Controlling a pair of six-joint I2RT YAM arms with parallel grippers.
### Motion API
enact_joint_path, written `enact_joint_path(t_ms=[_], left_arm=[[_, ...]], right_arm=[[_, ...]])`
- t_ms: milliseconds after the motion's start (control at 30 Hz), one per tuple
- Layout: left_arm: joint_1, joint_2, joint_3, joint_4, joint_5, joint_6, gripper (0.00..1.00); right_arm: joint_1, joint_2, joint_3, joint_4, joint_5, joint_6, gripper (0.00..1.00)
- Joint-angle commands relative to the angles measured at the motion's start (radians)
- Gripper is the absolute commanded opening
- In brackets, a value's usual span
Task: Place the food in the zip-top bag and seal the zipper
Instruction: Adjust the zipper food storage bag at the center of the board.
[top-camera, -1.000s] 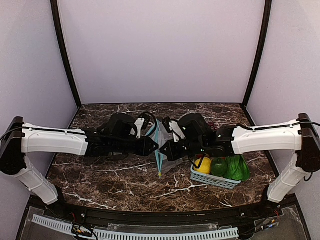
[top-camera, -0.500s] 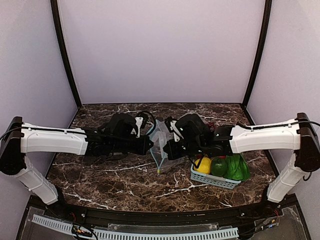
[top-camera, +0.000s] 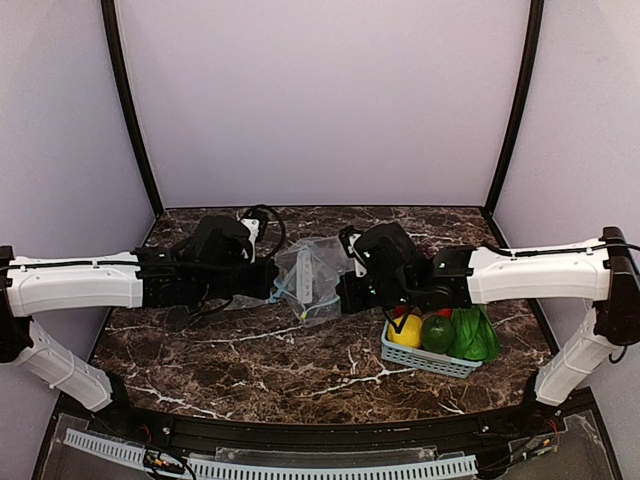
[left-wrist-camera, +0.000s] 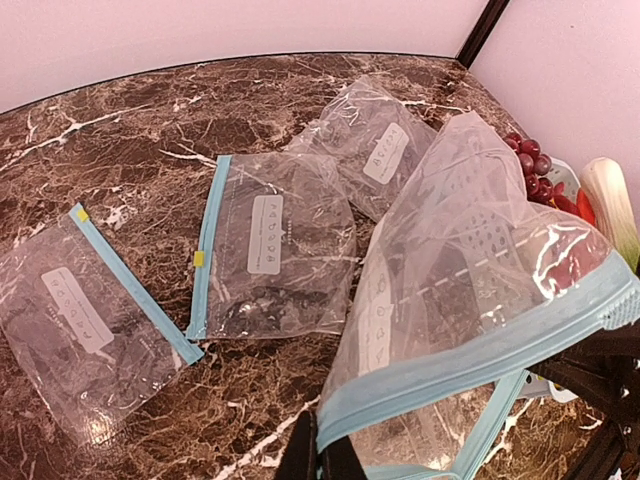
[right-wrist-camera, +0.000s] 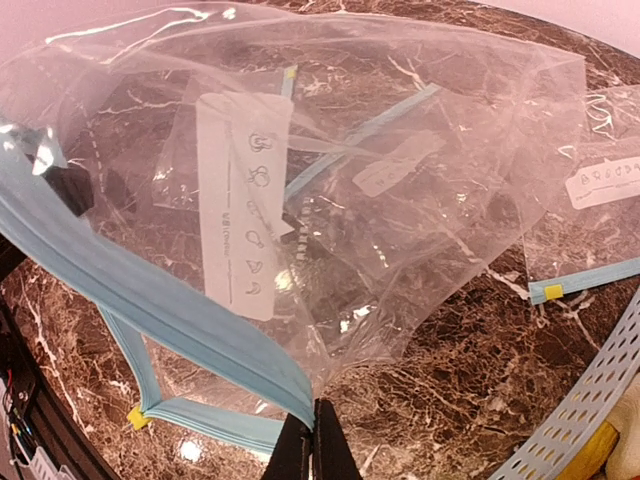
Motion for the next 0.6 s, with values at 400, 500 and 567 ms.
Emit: enact_joint_path(t_ms=[400, 500, 567], left_arm=[[-0.018, 0.008, -0.055, 0.211, 0.289, 0.008, 0.01], [-0.017, 0.008, -0.062, 0.233, 0.299, 0.000, 0.01], [-0.017, 0.007, -0.063, 0.236, 0.298, 0.000, 0.01]], right_arm=[[0.015, 0.092, 0.144, -0.026, 0.097, 0.019, 0.21], [0.016, 0.119, 0.169, -0.033, 0.107, 0.006, 0.26], [0.017, 0.130, 0.176, -0.029, 0.096, 0.002, 0.30]])
